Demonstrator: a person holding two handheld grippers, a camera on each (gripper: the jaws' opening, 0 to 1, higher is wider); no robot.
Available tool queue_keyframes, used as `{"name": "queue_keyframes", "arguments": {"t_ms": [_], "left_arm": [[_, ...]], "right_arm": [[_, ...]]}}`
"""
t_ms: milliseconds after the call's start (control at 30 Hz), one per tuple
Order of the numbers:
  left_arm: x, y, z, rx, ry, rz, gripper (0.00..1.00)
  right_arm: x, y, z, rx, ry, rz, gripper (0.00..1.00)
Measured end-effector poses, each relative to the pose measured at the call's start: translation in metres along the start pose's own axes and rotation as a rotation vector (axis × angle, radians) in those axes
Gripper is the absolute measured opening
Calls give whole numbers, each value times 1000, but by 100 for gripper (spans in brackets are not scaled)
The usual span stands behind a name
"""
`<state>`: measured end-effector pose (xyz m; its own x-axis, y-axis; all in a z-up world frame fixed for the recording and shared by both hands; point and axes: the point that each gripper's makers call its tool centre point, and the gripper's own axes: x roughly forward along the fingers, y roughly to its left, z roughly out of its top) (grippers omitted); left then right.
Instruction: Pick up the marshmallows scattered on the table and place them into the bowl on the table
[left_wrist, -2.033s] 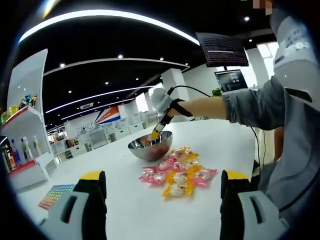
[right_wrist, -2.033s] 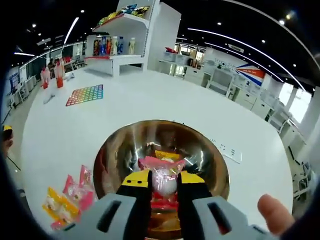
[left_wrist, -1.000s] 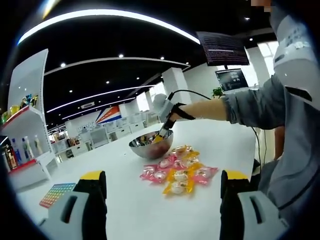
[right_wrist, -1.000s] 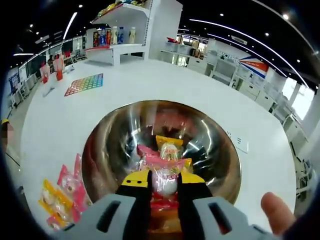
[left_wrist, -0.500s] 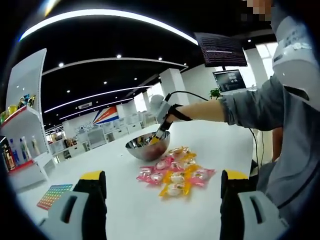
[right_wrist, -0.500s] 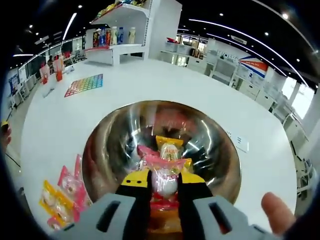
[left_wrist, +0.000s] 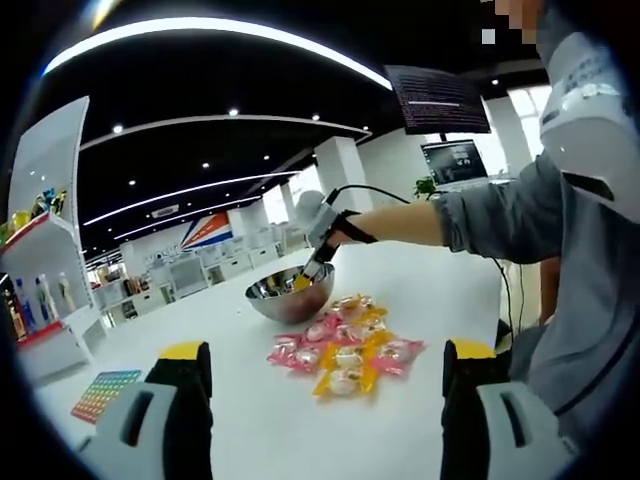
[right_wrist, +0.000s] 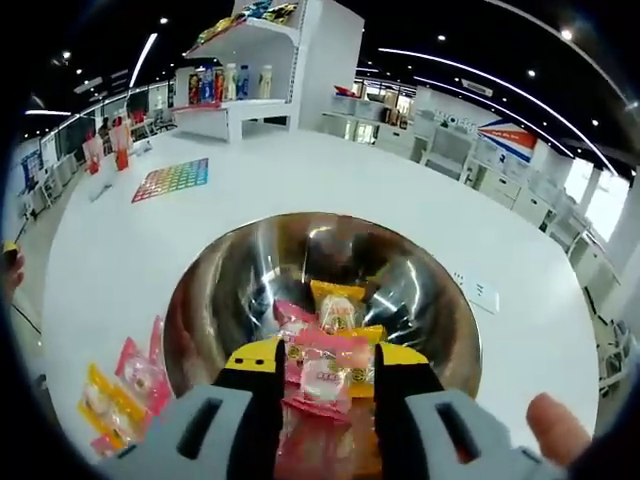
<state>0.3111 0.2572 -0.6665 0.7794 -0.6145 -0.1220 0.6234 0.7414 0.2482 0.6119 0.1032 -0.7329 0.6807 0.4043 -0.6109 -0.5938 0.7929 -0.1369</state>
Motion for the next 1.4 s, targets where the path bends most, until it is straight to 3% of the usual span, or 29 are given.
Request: {"name": "queue_keyframes", "arguments": {"t_ms": [100, 200, 367, 567, 800, 900, 1267, 1400], "left_arm": [[1, -1, 1, 1, -3, -2, 95], [1, -3, -1, 0, 3, -10, 95], [0, -3, -1, -5, 2, -11, 95], [-1, -4, 0, -5, 0, -14, 95], [-2, -4, 0, -6, -3, -11, 95], [-2, -3, -2, -8, 5, -5, 95], [-2, -5, 1, -4, 0, -7, 95], [-1, -5, -4, 14, 22, -2, 95]], "right_arm": [[1, -2, 4, -3, -22, -3, 38], [2, -3, 8, -10, -44, -3, 53], [1, -3, 12, -15, -67, -3, 53], [1, -3, 18, -18, -98, -5, 62], [-1, -5, 25, -30, -139, -19, 81], [-2, -5, 29, -45, -166, -23, 96], [-6, 1, 28, -58, -180, -19, 97], [-11, 2, 27, -59, -186, -16, 97]]}}
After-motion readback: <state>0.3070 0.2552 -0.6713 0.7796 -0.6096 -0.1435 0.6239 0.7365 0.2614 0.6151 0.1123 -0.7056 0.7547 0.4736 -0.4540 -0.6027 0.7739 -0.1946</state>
